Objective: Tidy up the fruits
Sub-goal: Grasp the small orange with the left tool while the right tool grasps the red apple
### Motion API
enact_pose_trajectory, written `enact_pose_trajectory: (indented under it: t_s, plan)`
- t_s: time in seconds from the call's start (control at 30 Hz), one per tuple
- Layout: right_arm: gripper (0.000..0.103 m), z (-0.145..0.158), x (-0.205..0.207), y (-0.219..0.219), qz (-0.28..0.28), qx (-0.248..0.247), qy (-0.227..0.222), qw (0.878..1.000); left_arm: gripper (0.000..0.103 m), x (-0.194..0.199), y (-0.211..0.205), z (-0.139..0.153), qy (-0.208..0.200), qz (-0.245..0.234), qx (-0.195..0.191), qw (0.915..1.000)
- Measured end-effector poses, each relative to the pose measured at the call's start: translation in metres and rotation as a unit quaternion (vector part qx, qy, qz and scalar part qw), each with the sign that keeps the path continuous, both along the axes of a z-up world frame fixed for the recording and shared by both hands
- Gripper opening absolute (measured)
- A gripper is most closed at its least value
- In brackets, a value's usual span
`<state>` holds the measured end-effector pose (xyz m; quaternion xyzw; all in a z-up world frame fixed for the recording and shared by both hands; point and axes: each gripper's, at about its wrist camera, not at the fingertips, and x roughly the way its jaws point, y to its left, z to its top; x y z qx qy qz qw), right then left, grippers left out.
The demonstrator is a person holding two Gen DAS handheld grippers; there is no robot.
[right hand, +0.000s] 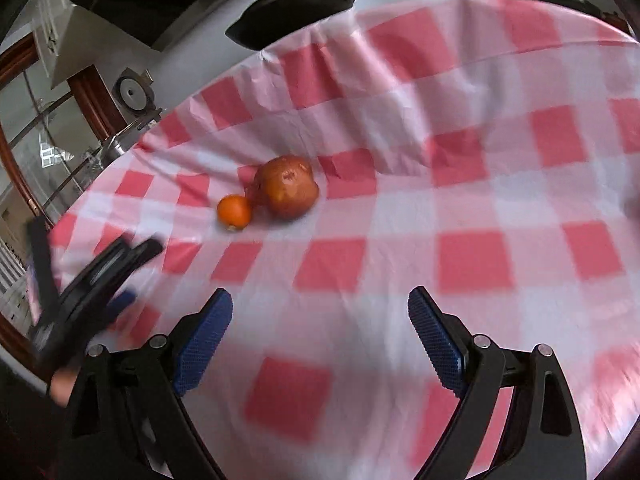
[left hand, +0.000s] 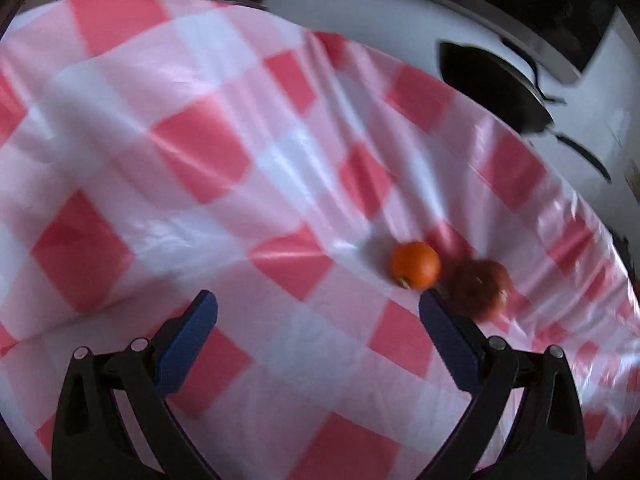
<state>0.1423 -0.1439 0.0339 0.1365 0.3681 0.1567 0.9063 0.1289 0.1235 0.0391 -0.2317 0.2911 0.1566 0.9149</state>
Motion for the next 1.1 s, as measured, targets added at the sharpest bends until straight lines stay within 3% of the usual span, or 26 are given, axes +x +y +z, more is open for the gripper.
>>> enact_pose_trajectory:
  t_s: [0.13, 0.33, 0.67, 0.7, 0.73, 0.8, 0.97, 1.1]
  plan:
    - [0.087, -0.004, 0.043, 0.035, 0.006, -0.033, 0.005, 0.999, 0.101, 0.003, 0.008, -0.004, 0.009, 0.007, -0.011, 0.9999]
    - [0.087, -0.010, 0.094, 0.069, 0.003, -0.121, 0.017, 0.992, 0.101, 0.005, 0.013, -0.009, 0.016, 0.010, -0.033, 0.9993]
    - [0.086, -0.018, 0.140, 0.087, -0.004, -0.132, 0.045, 0.990, 0.101, 0.010, 0.006, -0.010, 0.024, -0.004, -0.021, 0.9995]
    - [0.084, -0.018, 0.142, 0.089, -0.002, -0.133, 0.047, 0.990, 0.101, 0.010, 0.006, -0.011, 0.024, -0.004, -0.021, 0.9995]
    - [0.075, -0.019, 0.143, 0.090, 0.002, -0.133, 0.049, 0.990, 0.101, 0.010, 0.005, -0.011, 0.024, -0.005, -0.021, 0.9995]
    - [0.062, -0.017, 0.141, 0.089, 0.006, -0.117, 0.041, 0.992, 0.101, 0.010, 0.005, -0.011, 0.025, -0.008, -0.022, 0.9994]
    - [0.062, -0.014, 0.113, 0.056, -0.032, -0.028, 0.031, 0.999, 0.101, 0.013, 0.003, -0.011, 0.026, -0.026, -0.022, 0.9991]
    - [0.062, -0.018, 0.081, 0.016, -0.086, 0.074, 0.025, 0.993, 0.101, 0.013, -0.001, -0.011, 0.026, -0.039, -0.020, 0.9987]
